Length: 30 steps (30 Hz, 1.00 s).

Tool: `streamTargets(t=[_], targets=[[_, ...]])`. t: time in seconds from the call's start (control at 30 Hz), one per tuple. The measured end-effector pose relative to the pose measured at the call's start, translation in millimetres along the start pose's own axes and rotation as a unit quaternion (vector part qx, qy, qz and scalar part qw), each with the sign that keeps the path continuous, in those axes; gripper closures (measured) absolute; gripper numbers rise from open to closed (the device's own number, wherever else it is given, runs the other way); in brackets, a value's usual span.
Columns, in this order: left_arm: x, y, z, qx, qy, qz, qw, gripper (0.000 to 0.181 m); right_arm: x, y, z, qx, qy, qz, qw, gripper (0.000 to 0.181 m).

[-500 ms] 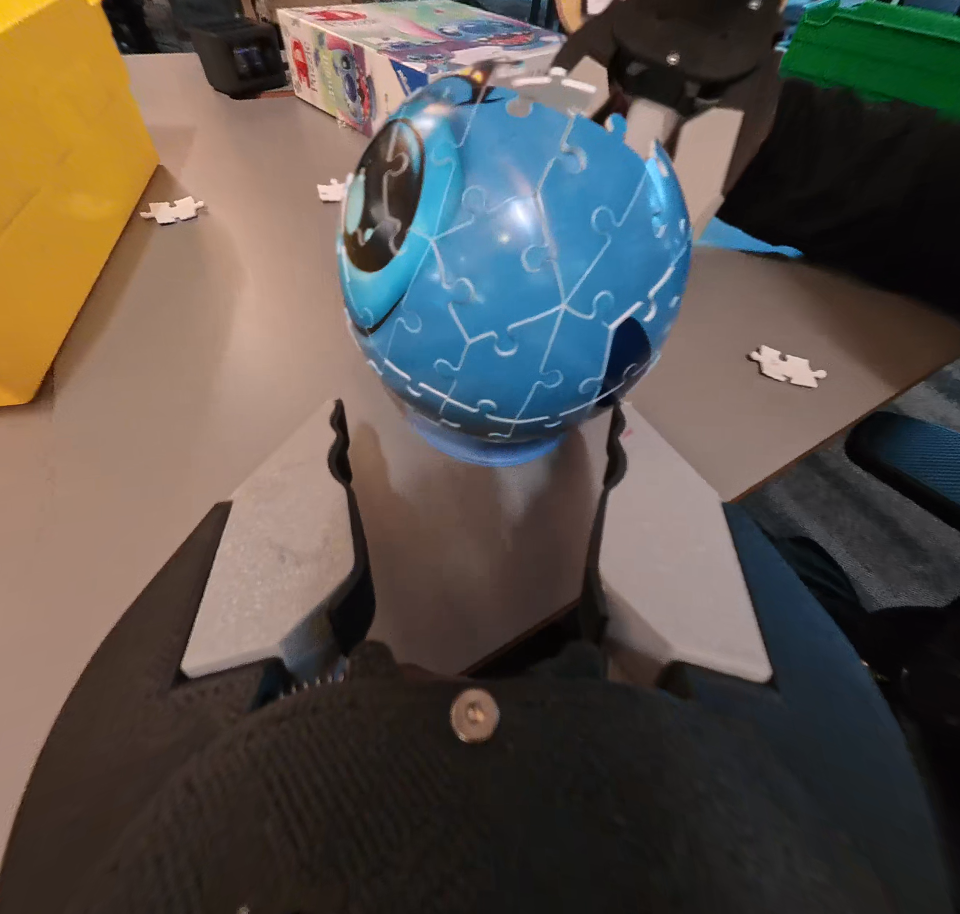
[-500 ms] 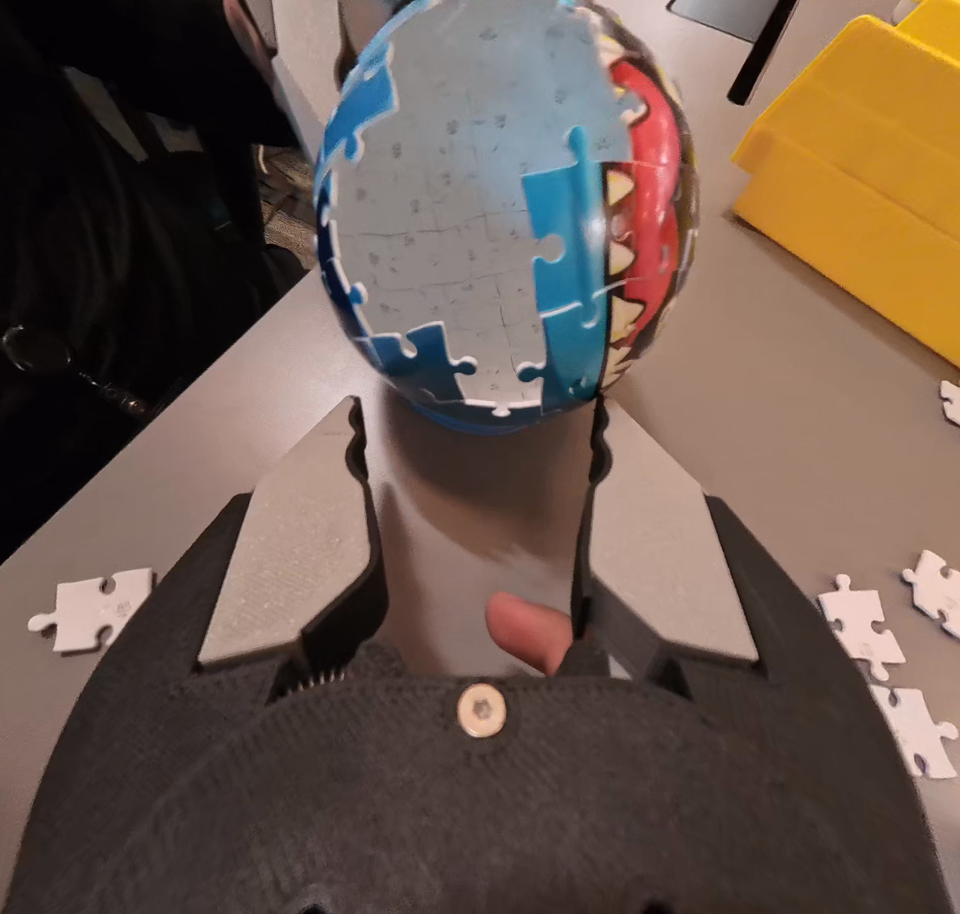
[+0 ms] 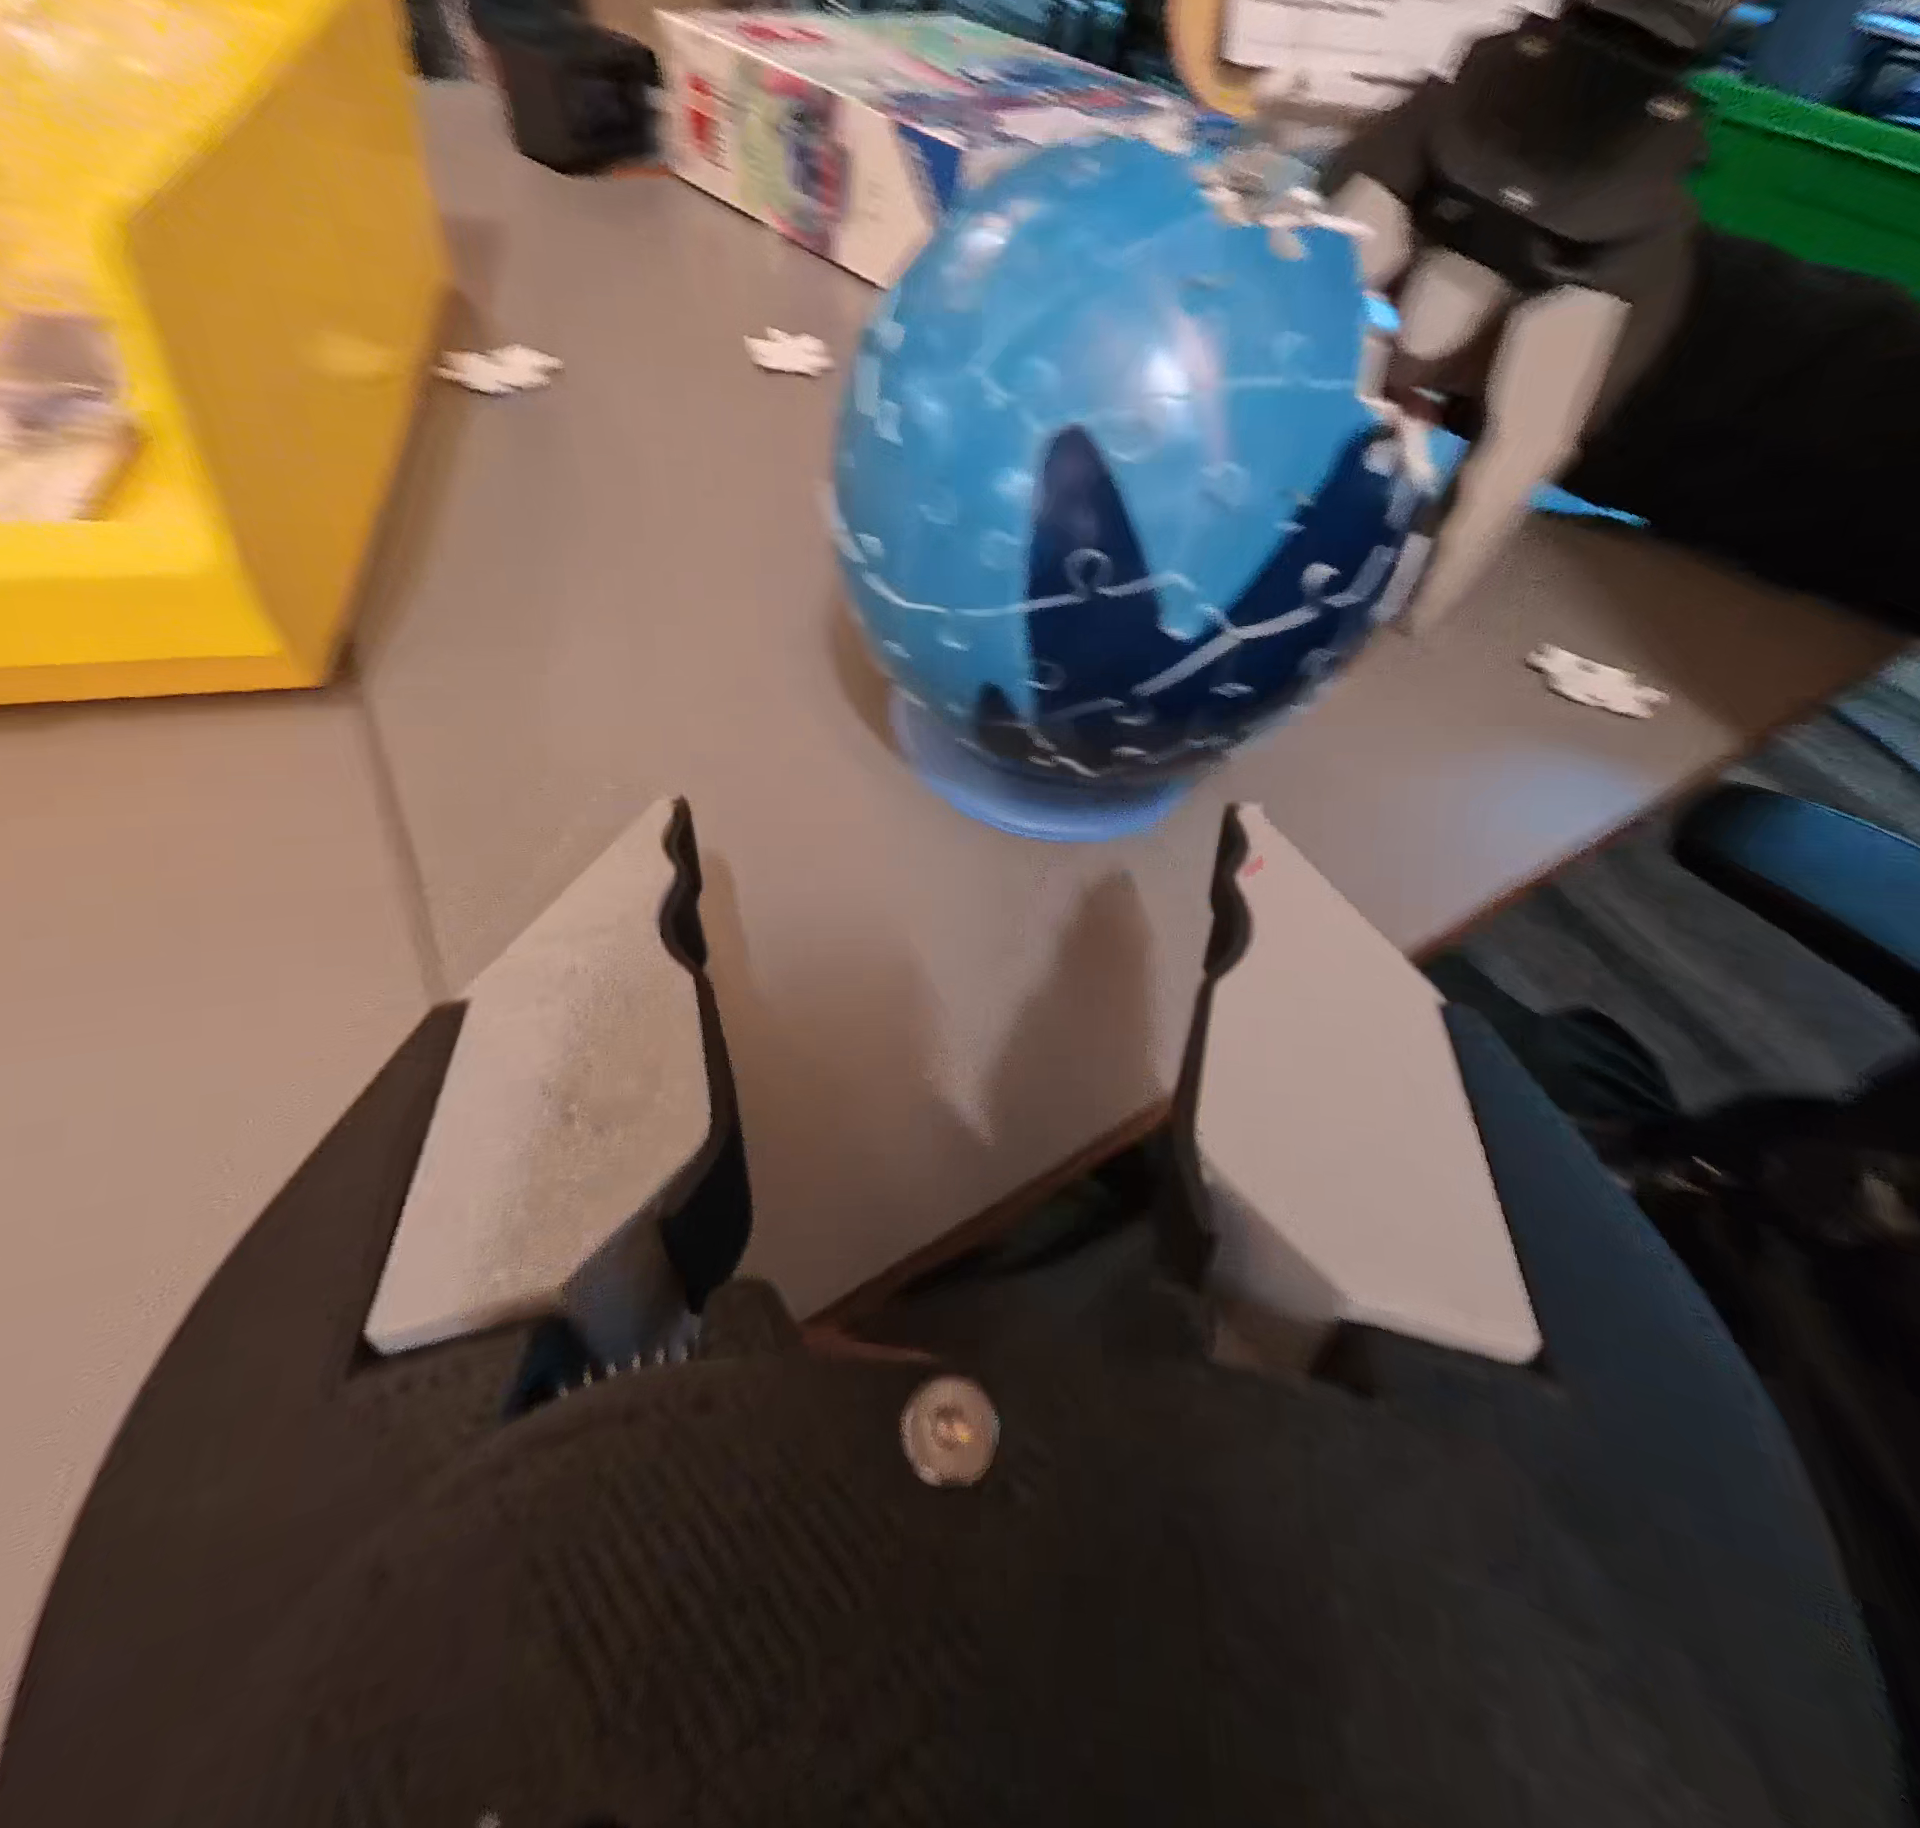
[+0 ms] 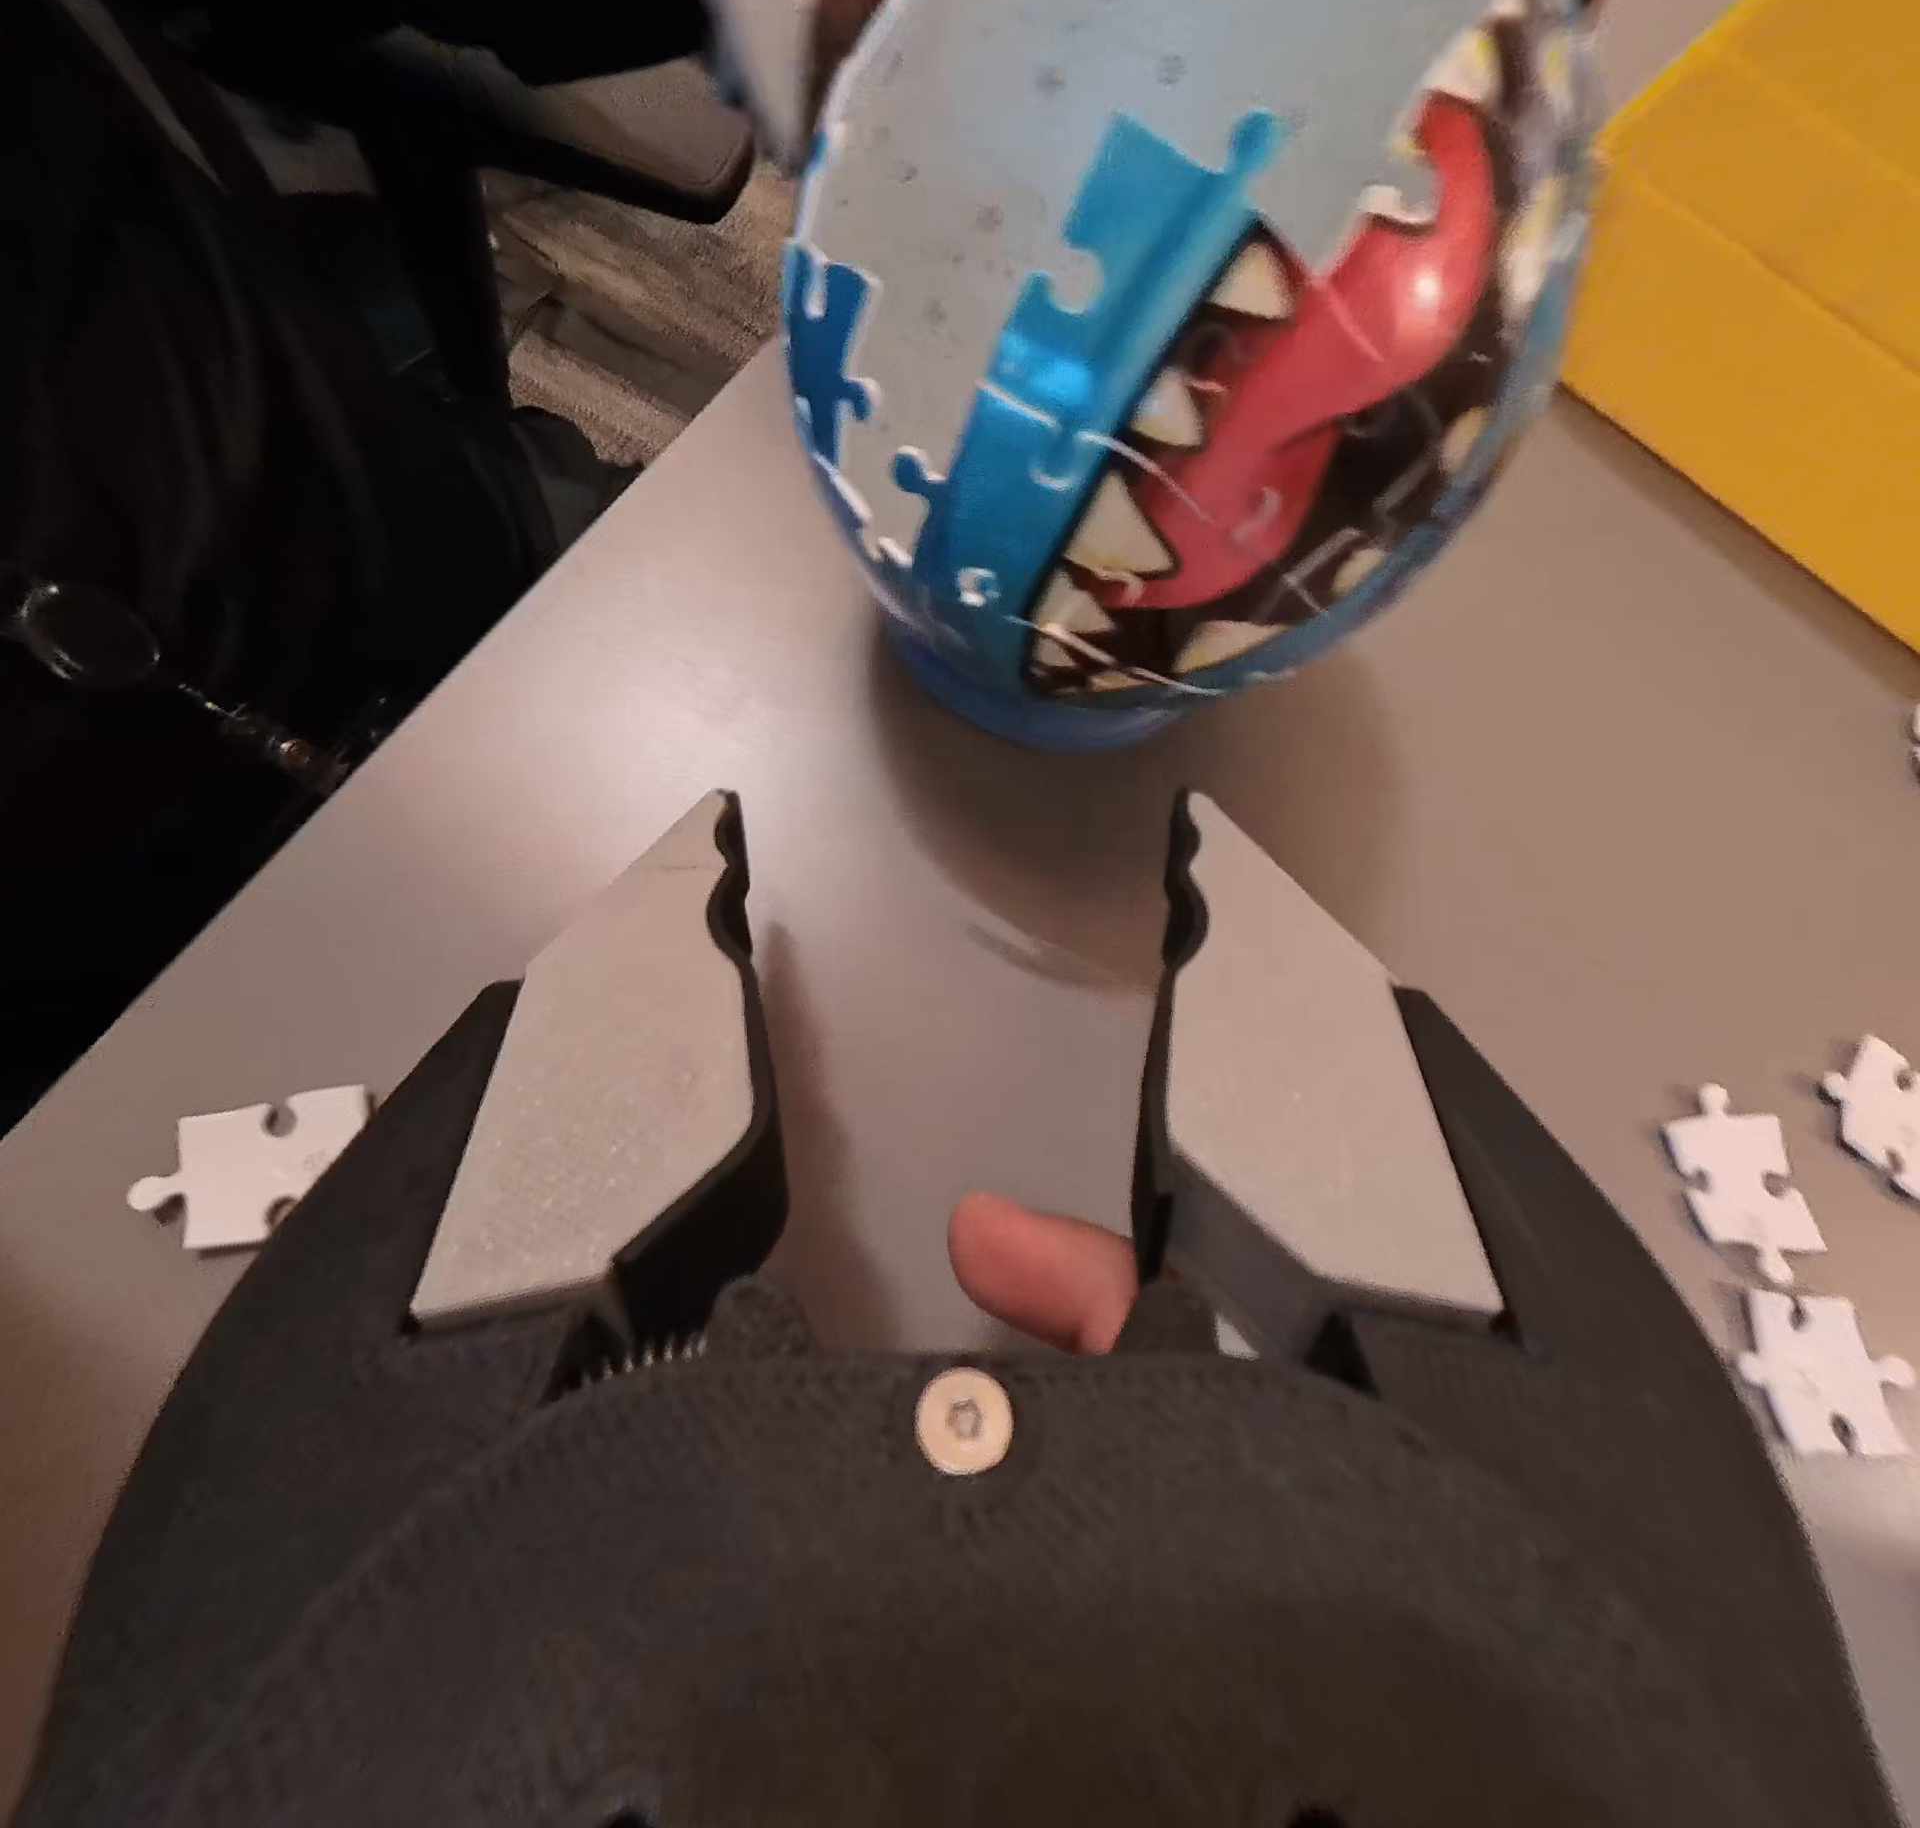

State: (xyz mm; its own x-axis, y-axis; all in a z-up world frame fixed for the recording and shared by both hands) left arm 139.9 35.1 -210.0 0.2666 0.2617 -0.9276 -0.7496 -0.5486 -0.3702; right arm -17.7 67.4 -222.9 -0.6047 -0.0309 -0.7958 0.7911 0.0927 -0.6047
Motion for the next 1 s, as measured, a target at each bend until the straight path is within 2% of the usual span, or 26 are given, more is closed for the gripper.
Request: streamTargets(t=[0.07,0.13,0.33,0.4,0.5,0.6,0.8,1.0], targets=[[3,0,21,0.049,-0.001,-0.016,0.999,0.081,-4,-7,9,0.000,0.006,0.021,1.000,0.099],[4,7,32,0.058,0.009,-0.022,0.998,0.080,-10,-9,17,-0.012,0.011,0.043,0.999,0.096],[8,36,37,0.011,0.061,-0.049,0.997,0.078,-25,-14,22,-0.131,0.048,0.099,0.985,0.104],[5,39,36,0.009,0.060,-0.044,0.997,0.082,-32,-22,29,-0.160,0.072,0.141,0.974,0.107],[5,38,34,0.014,0.051,-0.046,0.998,0.085,-43,-34,35,-0.218,0.127,0.189,0.949,0.102],[6,31,43,0.051,0.023,-0.052,0.997,0.083,-50,-41,44,-0.238,0.180,0.221,0.928,0.102],[-3,23,49,0.076,-0.052,-0.034,0.995,0.086,-63,-31,51,-0.279,0.281,0.230,0.889,0.093],[3,36,43,0.029,-0.010,-0.043,0.999,0.085,-58,-12,57,-0.277,0.327,0.211,0.878,0.102]])
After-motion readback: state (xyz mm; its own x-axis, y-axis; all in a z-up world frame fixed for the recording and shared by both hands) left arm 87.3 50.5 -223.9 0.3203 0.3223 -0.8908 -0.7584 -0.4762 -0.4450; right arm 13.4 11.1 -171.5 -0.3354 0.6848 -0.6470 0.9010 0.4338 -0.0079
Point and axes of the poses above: each gripper's, where its closed fingertips meet, y out along the fingers, x out of its underside, z = x × y across the jaws, the point moved 1 cm from there along -y, back along the fingers, and after that the axes turned 14 degrees about -x, right-handed, at the moved point
